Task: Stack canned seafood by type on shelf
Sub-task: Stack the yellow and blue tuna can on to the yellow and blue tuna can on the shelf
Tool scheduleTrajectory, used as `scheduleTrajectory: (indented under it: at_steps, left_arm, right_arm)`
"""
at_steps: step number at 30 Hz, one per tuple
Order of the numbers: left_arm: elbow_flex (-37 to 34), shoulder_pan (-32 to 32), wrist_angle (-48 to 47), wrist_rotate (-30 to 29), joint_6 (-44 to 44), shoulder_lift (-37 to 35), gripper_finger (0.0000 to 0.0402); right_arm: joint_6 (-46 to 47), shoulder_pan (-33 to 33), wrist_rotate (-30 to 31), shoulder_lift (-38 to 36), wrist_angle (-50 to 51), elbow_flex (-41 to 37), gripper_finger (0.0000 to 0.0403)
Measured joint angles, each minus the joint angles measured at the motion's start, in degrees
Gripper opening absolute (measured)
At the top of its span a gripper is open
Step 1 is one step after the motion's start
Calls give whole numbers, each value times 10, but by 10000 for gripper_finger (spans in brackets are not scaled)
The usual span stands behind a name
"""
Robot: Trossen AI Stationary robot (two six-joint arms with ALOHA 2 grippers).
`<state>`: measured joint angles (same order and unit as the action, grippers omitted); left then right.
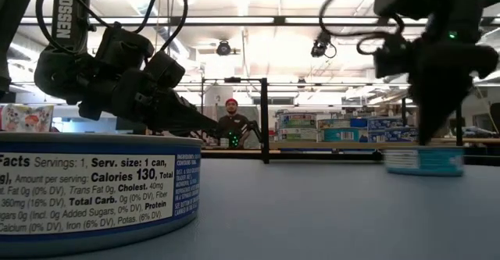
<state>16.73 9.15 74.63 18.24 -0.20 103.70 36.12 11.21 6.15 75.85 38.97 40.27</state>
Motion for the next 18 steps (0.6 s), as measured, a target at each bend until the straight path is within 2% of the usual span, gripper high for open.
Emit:
scheduleTrajectory:
  at_steps: [3, 5, 11, 18]
  left_arm:
    - [0, 0, 4, -3, 0, 0, 5]
    - [0, 0, 4, -4, -3, 0, 5]
    - [0, 0, 4, -6, -8, 0, 5]
    - [1, 0, 1, -6, -17, 0, 5]
  right_arm:
    - [-35, 0, -7, 0, -54, 1, 0]
    - [-50, 0, -7, -1, -50, 10, 0]
    - [-40, 0, 13, -1, 48, 60, 0]
    - [7, 2, 28, 13, 118, 64, 0]
